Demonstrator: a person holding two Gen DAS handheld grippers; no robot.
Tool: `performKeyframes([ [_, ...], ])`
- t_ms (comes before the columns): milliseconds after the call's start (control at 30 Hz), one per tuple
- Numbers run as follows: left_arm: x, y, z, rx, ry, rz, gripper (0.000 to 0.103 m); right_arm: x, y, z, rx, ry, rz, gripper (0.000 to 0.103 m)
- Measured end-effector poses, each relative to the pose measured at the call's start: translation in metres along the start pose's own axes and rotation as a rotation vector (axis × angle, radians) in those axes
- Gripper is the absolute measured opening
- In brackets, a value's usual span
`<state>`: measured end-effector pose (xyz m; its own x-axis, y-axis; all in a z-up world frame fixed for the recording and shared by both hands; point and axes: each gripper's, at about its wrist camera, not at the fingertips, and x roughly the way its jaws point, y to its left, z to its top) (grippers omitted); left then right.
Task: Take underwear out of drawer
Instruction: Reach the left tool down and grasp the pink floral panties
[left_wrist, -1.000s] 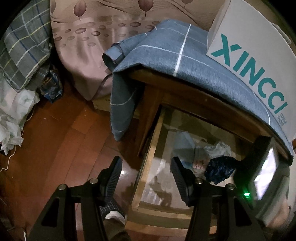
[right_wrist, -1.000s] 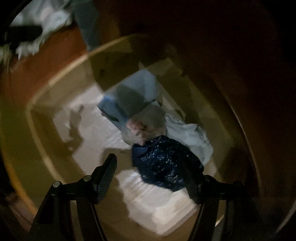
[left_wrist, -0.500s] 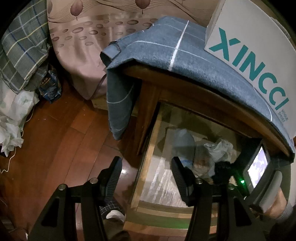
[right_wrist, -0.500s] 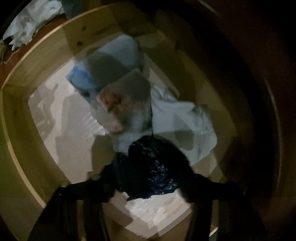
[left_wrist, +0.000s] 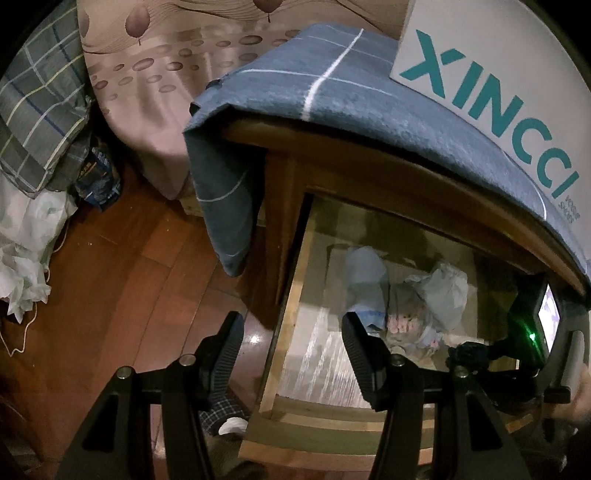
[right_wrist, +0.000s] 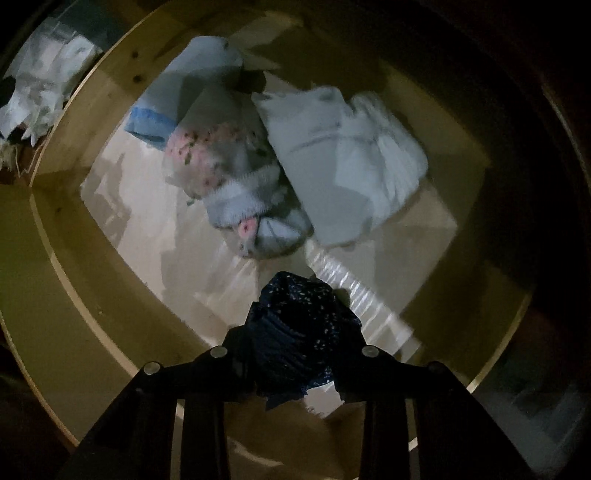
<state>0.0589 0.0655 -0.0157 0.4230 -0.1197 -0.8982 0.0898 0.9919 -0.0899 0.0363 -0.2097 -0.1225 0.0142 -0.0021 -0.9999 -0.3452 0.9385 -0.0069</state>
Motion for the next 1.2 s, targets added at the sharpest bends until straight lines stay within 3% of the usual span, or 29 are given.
performKeyframes([
  [267,0.004,-0.003,-0.002,0.022,0.014,0.011,0.057,0.024,-0.027,-0.009,0.088,0.136,-0.003,0.040],
  [433,0.005,-0.007,-0.004,0.036,0.019,0.006,0.057,0.041,-0.025,-0.016,0.080,0.233,-0.040,0.055],
  [667,0.009,-0.010,-0.007,0.040,0.033,0.003,0.057,0.054,-0.046,-0.029,0.124,0.282,-0.017,0.052],
  [833,0.012,-0.017,-0.009,0.057,0.042,0.007,0.057,0.050,-0.057,-0.033,0.171,0.243,-0.024,0.032],
  [1200,0.030,-0.047,-0.019,0.121,0.118,-0.022,0.057,0.005,-0.091,-0.064,0.499,-0.045,0.084,0.027],
])
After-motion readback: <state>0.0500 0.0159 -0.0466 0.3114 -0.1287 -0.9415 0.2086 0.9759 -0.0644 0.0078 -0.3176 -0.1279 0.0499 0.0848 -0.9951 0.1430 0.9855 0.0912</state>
